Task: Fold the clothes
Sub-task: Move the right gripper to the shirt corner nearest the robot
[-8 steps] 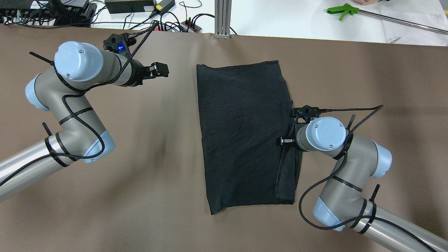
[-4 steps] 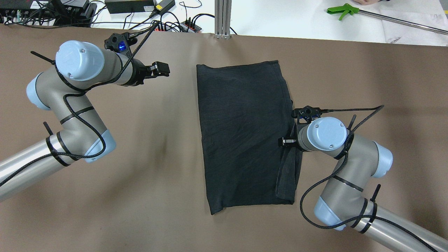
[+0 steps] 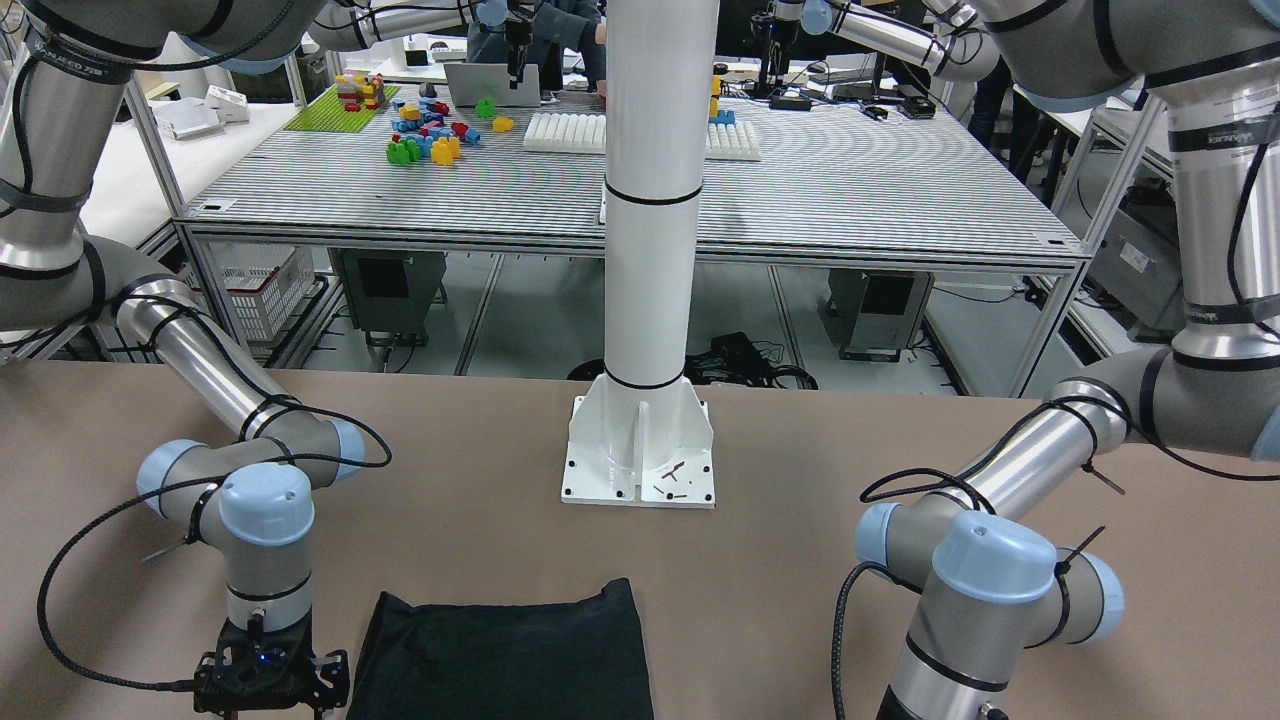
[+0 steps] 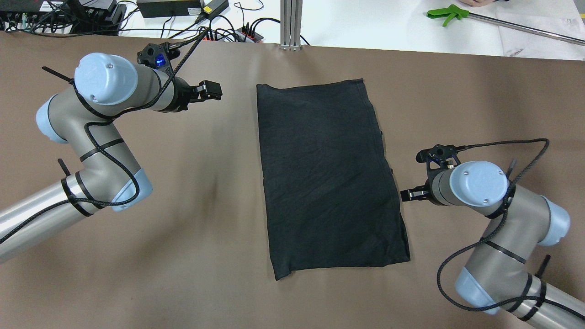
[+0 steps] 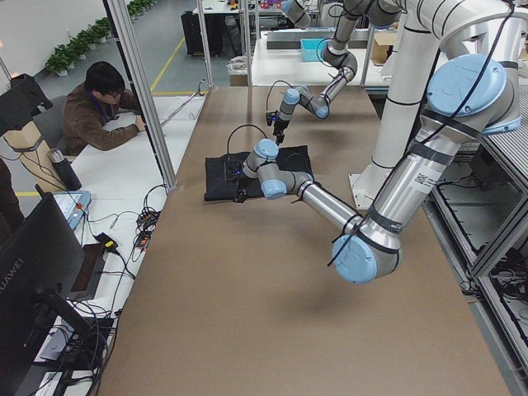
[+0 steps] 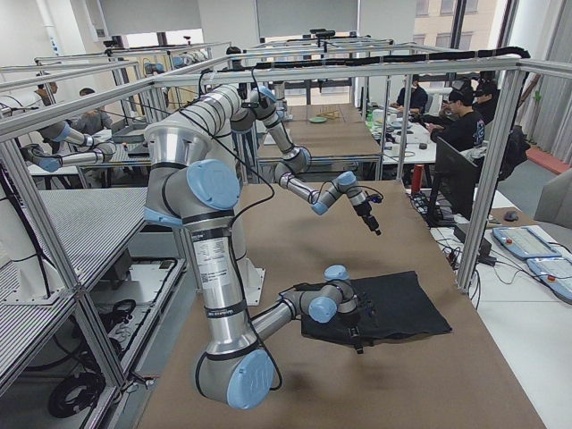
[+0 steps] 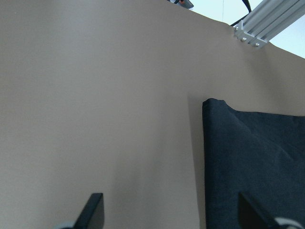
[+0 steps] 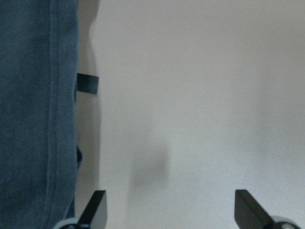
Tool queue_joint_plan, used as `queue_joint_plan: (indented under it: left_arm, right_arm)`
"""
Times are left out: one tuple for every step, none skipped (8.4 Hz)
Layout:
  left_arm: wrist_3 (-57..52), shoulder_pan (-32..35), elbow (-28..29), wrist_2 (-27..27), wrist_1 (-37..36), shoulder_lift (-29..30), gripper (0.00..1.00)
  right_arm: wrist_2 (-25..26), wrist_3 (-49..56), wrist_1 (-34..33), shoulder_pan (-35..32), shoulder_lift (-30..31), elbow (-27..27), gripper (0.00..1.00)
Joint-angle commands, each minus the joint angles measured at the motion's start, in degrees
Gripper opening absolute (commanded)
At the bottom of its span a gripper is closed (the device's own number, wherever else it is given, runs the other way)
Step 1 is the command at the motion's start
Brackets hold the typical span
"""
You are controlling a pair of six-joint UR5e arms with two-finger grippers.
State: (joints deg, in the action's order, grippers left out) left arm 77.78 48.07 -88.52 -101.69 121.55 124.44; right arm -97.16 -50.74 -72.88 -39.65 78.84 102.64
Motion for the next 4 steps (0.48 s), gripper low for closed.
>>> queue_joint_plan:
  left_arm:
    - [-0.08,0.09,0.45,0.00,0.00,0.37,1.00]
    - [0.00,0.09,0.45,0.00,0.00,0.46,1.00]
    - [0.01,0.09,0.36,0.00,0.00,0.46,1.00]
    - [0.01,0.09,0.36,0.00,0.00,0.72,1.00]
  right_arm:
    - [-3.53,1.79,-0.51,-1.65,2.72,8.79,0.94]
    - [-6.87,1.53,0.01,-3.23,1.33,8.89,0.94]
    - [-7.42,-1.78,0.45,-3.24,-0.51,8.80,0.94]
    - [-7.95,-7.21,1.15,-3.07,-1.06,8.72,0.94]
